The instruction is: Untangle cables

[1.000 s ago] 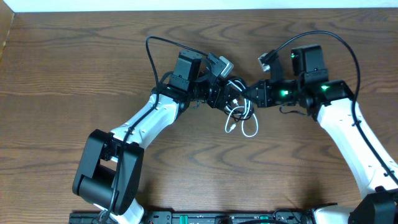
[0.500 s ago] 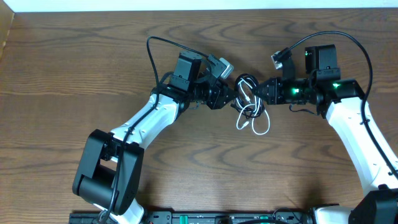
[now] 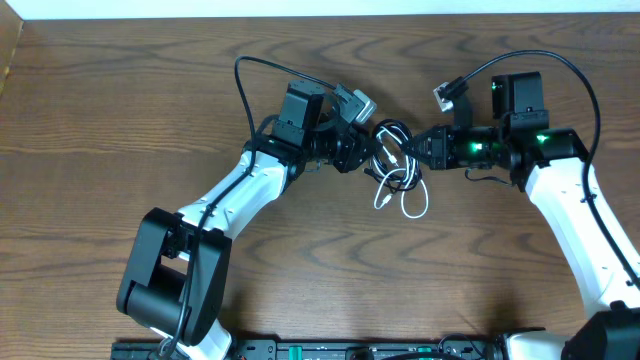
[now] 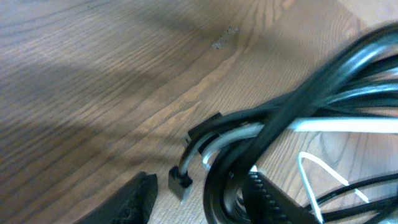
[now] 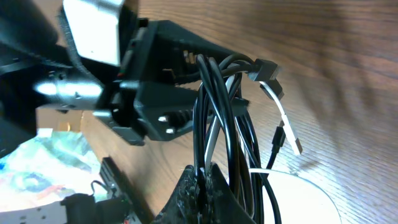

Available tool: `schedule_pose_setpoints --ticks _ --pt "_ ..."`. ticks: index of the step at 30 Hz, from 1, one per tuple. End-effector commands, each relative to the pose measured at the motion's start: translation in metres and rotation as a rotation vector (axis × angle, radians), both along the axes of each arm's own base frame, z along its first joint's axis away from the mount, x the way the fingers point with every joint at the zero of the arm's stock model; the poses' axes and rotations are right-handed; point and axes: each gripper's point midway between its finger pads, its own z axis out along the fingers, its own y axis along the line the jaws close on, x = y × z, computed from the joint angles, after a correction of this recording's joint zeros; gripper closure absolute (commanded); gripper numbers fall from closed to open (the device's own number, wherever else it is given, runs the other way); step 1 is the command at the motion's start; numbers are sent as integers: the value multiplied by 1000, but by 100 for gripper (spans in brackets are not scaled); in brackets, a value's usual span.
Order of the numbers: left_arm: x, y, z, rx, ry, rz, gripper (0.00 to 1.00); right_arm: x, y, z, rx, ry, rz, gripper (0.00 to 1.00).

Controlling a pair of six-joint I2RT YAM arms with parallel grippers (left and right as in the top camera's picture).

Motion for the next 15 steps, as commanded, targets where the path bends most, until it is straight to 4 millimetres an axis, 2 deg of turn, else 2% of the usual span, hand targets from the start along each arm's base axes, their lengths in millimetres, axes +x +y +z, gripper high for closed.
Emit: schedule_pose_setpoints --ticks 1,2,3,4,5,9,15 --pt "1 -3 -6 3 4 -9 47 -7 6 30 60 -80 51 99" --pt "1 -3 -8 5 7 -9 48 -7 6 31 60 -83 50 99" --pt "1 -3 -9 6 10 -9 66 -7 6 32 60 -85 50 99" --pt "1 -3 -10 7 13 -9 88 -8 5 33 61 -89 50 99" --pt "1 -3 -12 9 18 -9 92 -8 5 34 61 -90 51 99" --pt "0 -4 -17 9 32 -14 92 -10 4 36 54 -99 47 99" --pt "-4 -2 -22 19 66 -16 92 -3 -7 25 -24 -94 -10 99"
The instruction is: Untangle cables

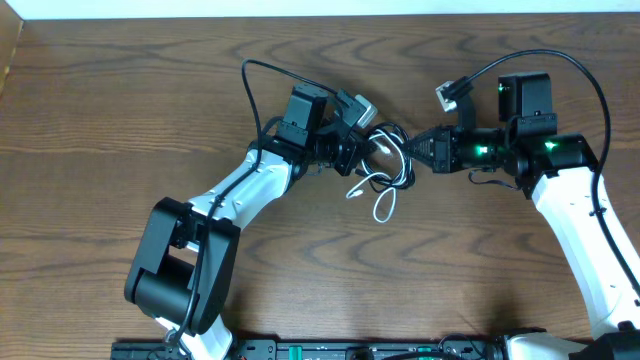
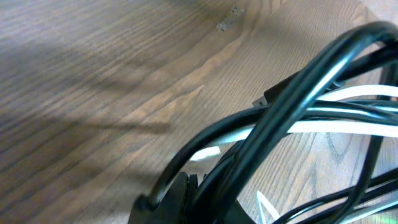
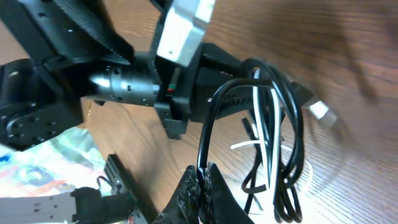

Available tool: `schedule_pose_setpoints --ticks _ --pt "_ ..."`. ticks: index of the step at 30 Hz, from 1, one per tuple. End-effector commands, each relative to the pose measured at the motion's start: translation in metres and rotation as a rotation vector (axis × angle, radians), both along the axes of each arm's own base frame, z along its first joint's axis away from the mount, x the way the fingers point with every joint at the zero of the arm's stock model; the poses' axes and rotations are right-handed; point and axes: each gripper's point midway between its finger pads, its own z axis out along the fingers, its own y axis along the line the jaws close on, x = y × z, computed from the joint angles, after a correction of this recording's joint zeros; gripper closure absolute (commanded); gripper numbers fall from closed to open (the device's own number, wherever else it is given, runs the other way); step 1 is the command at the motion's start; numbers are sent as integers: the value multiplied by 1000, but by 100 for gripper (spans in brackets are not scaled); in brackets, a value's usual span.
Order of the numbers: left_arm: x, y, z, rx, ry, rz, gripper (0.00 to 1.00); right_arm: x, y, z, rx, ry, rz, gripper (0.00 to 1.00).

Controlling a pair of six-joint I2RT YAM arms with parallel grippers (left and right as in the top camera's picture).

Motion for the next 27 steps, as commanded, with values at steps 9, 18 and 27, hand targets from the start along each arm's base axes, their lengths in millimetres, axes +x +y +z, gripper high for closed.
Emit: schedule_pose_setpoints --ticks 9,18,27 --pt "-9 6 -9 26 55 -17 92 25 -82 -37 -395 68 -410 99" --pt "-7 25 -7 -10 91 -24 92 23 -156 -51 -587 163 -713 99" --pt "2 51 14 -160 128 -30 92 18 -111 -46 -433 134 -460 97"
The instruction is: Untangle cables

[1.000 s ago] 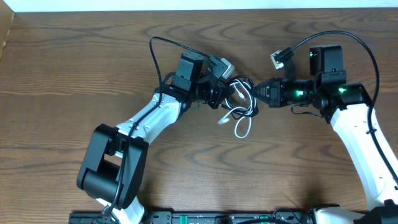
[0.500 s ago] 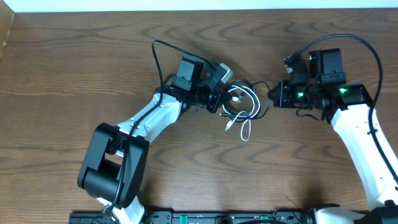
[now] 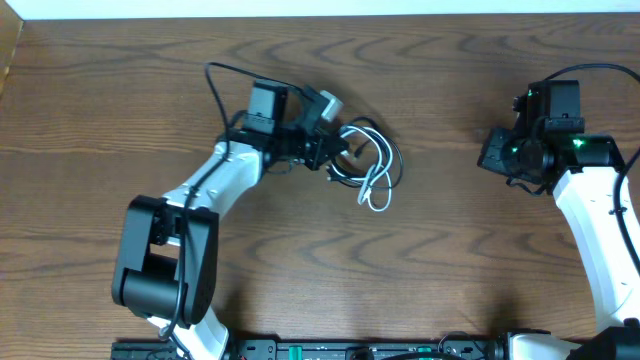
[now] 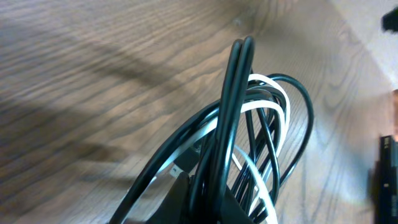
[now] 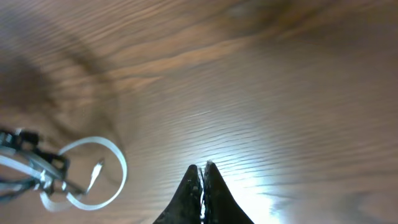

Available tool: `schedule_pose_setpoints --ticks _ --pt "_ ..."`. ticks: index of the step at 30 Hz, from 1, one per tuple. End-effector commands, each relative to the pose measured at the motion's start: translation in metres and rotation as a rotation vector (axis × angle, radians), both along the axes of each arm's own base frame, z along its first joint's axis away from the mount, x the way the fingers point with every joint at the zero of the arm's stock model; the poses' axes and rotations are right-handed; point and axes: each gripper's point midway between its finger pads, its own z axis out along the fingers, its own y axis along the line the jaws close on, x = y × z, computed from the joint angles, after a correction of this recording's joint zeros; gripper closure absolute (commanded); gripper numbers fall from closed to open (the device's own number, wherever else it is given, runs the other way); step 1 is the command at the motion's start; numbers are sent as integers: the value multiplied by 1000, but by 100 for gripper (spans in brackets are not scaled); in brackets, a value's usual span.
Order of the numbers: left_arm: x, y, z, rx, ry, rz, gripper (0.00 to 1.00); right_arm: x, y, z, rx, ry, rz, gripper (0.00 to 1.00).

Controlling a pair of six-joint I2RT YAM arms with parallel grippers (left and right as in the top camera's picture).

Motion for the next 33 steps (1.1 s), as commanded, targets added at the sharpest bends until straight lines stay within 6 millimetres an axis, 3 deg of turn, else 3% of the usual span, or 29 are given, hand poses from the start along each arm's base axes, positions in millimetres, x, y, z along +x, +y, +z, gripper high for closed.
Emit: schedule_pose_setpoints --ticks 1,5,10,13,24,33 --pt "-7 -6 17 -101 5 -69 92 1 45 21 129 -72 212 94" --pt "-14 -15 25 -152 3 -117 92 -5 105 40 267 -159 477 81" --pt "-18 -21 29 -177 36 -119 92 -3 124 44 251 -212 575 62" --pt "-19 -22 29 -180 48 -118 89 -3 130 34 226 -202 626 56" --pt "-29 -38 30 -181 52 -158 91 3 158 -15 247 -98 689 61" --pt "-28 -38 31 -183 45 -159 92 14 162 -41 246 -62 680 64"
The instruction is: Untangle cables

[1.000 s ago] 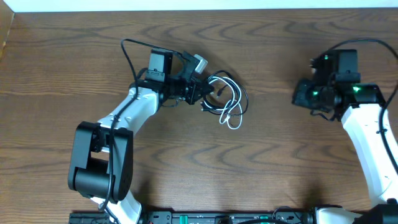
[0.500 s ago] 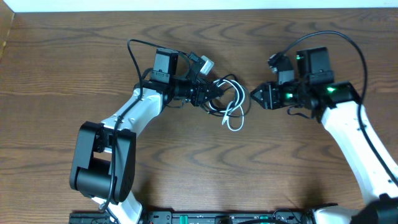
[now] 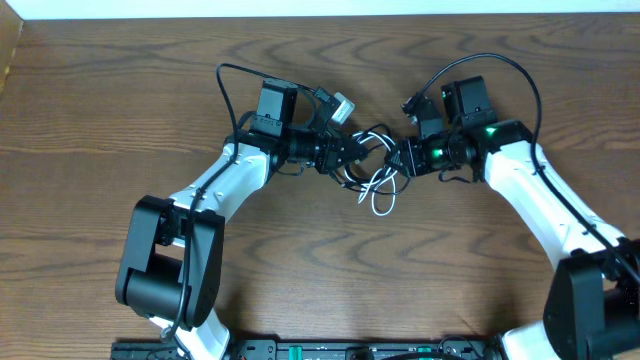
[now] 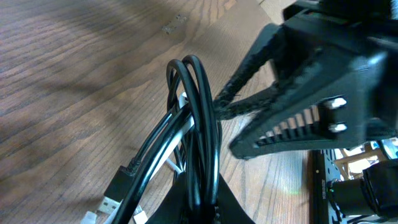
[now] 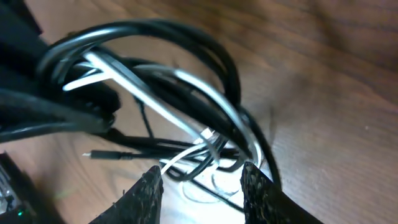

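Observation:
A tangle of black and white cables (image 3: 368,162) hangs just above the wooden table at mid-centre. My left gripper (image 3: 343,155) is shut on two black strands of the bundle (image 4: 198,118), lifting them. My right gripper (image 3: 400,160) stands open just right of the bundle; its fingers (image 5: 152,190) straddle the black and white loops (image 5: 186,106) without closing on them. USB plugs (image 4: 118,199) dangle low at the left in the left wrist view. A white loop (image 3: 380,203) trails onto the table below.
The brown wooden table (image 3: 120,120) spreads all around. The arms' own black leads arch above each wrist, one at the left (image 3: 228,75) and one at the right (image 3: 500,65). A black rail runs along the front edge (image 3: 360,350).
My right gripper was far right, shut and empty; now it is open at the bundle's right side. My left gripper, still holding the cables, has shifted slightly right.
Both grippers were first shut on the bundle at mid-table and remained so half a second later. Then the right one had let go and stood far right while the left held the bundle further left. Now the right gripper is open at the bundle again.

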Available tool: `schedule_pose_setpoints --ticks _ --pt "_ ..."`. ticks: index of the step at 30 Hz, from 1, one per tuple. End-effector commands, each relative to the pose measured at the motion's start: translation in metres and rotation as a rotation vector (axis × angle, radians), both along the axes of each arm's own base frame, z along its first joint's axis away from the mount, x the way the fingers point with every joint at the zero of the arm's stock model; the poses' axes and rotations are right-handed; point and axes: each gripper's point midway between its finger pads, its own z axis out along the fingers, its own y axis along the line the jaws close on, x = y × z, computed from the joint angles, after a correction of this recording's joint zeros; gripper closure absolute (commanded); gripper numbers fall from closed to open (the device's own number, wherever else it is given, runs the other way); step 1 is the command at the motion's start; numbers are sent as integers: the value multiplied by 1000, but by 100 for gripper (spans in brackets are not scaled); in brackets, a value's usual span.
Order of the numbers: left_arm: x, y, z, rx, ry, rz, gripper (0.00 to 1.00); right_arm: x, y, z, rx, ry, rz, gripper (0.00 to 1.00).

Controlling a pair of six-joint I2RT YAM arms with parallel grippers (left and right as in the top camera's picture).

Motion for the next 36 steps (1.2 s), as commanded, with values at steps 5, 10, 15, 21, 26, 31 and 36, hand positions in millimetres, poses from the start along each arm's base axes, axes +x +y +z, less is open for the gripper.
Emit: schedule_pose_setpoints --ticks 5,10,15,21,26,31,36 --pt "-1 -2 6 -26 -2 -18 92 5 7 -5 6 -3 23 65" --pt "-4 -3 10 -47 -1 -37 92 9 8 -4 13 -18 17 65" --pt "-5 -5 12 -61 -2 -49 92 16 5 -7 -7 -24 -17 72" --pt "-6 -5 13 -64 3 -50 92 18 9 -8 -1 -31 -16 84" --pt "-7 -7 13 -63 2 -56 92 19 17 -11 2 -34 -8 86" --pt "-11 -11 13 -63 2 -68 92 19 19 -19 -21 -23 -23 71" --pt "-13 -13 13 -63 2 -74 92 20 19 -24 -36 -23 -28 96"
